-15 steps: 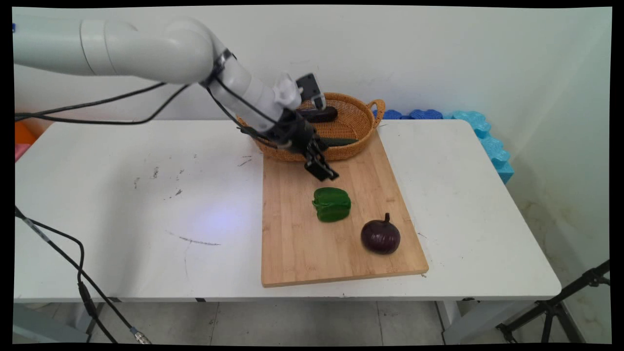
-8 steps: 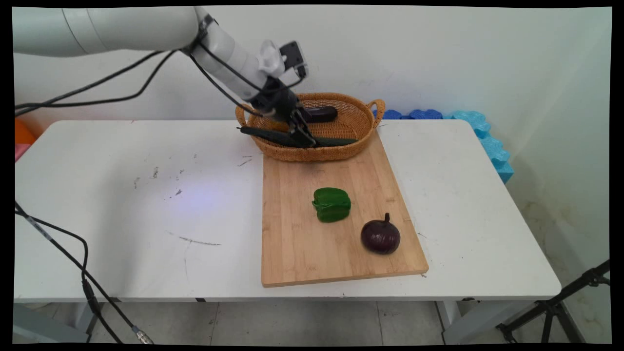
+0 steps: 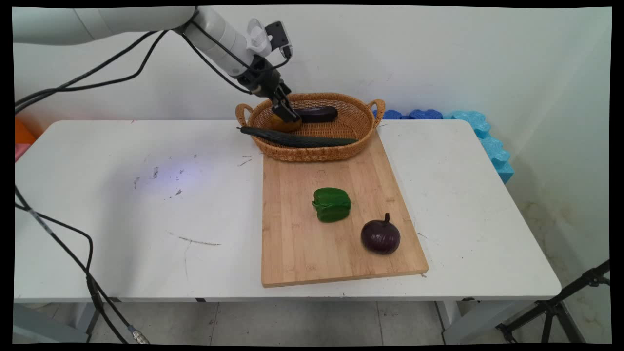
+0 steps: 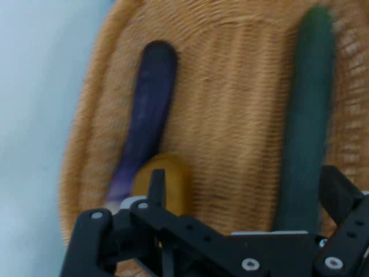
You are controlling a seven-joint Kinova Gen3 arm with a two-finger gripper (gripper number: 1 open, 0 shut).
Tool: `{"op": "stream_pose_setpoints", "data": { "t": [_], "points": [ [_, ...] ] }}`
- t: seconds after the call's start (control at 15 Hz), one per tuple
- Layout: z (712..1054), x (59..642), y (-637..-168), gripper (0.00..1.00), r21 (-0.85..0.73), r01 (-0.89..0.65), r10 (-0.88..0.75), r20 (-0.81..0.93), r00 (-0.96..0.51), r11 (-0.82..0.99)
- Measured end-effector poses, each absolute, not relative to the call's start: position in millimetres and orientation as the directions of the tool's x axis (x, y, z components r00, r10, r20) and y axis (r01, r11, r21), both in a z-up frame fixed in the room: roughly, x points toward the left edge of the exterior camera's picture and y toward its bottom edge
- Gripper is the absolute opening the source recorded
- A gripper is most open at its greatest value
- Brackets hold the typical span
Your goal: Pick up the potato from the vegetable basket
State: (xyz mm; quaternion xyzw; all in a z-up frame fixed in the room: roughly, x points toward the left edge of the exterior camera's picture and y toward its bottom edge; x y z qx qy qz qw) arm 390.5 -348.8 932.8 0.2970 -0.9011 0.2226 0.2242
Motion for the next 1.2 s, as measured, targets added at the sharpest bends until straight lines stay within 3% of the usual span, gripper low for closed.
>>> {"op": "stream_pose_setpoints", "data": {
  "t": [1.2],
  "points": [
    [871.4, 434.5, -429.1, 1.00, -0.268, -0.681, -0.541, 0.441, -0.716, 0.681]
  ]
}}
